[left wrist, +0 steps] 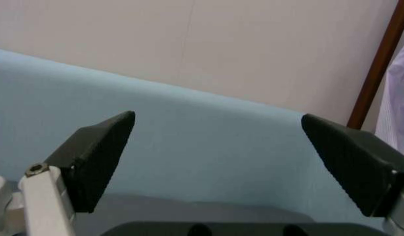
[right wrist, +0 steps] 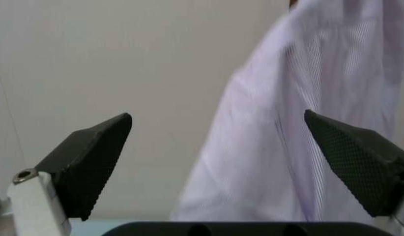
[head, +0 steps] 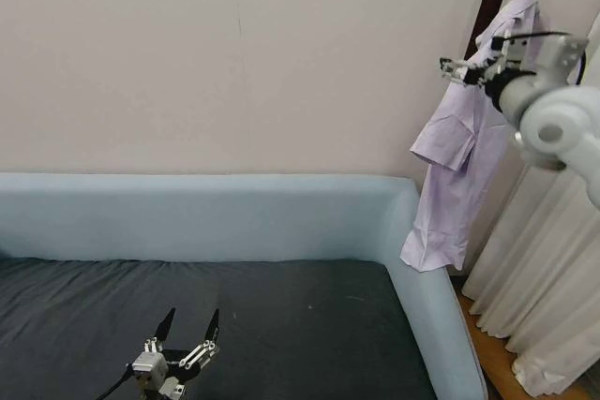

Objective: Pick up the clothes from the sofa and hang them on the clothes hanger.

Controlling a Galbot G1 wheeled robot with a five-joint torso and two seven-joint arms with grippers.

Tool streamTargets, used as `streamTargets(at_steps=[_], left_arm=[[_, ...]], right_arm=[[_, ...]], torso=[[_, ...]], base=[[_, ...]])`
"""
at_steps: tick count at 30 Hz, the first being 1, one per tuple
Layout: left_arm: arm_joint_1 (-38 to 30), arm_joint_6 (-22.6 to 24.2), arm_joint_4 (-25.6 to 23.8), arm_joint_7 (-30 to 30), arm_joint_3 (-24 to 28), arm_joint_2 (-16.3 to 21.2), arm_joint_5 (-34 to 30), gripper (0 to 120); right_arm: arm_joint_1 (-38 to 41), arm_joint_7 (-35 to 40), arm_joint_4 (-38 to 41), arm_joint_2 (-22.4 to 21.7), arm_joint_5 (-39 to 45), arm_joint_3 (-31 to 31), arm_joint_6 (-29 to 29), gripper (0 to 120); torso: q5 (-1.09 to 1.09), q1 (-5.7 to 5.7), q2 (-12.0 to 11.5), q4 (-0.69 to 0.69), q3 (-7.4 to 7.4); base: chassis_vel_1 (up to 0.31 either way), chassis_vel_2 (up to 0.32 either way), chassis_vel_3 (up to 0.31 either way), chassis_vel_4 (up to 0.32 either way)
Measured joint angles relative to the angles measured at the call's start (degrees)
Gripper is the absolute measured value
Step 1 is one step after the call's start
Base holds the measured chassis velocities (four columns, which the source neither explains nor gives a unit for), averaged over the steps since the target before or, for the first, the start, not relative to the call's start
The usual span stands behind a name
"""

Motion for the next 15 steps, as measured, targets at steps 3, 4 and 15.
streamTargets(at_steps=[3, 4, 15], left_arm=[[0.0, 0.0, 0.0, 0.0, 0.0, 0.0, 0.0, 100], [0.0, 0.0, 0.0, 0.0, 0.0, 0.0, 0.0, 100], [0.0, 0.0, 0.0, 0.0, 0.0, 0.0, 0.0, 100]], right_arm=[[-13.6, -0.8, 5.2, -3.2, -5.2, 8.7, 2.4, 100], [-20.3, -0.7, 7.4, -3.7, -7.5, 12.4, 3.4, 100], [-80.6, -13.9, 18.2, 25.2, -41.1, 47.6, 15.5, 100]], torso=[[-0.07, 0.0, 0.0, -0.03, -0.02], [-0.08, 0.0, 0.0, -0.03, -0.02], [-0.05, 0.0, 0.0, -0.01, -0.01]], base=[[0.0, 0.0, 0.0, 0.0], [0.0, 0.0, 0.0, 0.0], [0.0, 0.0, 0.0, 0.0]])
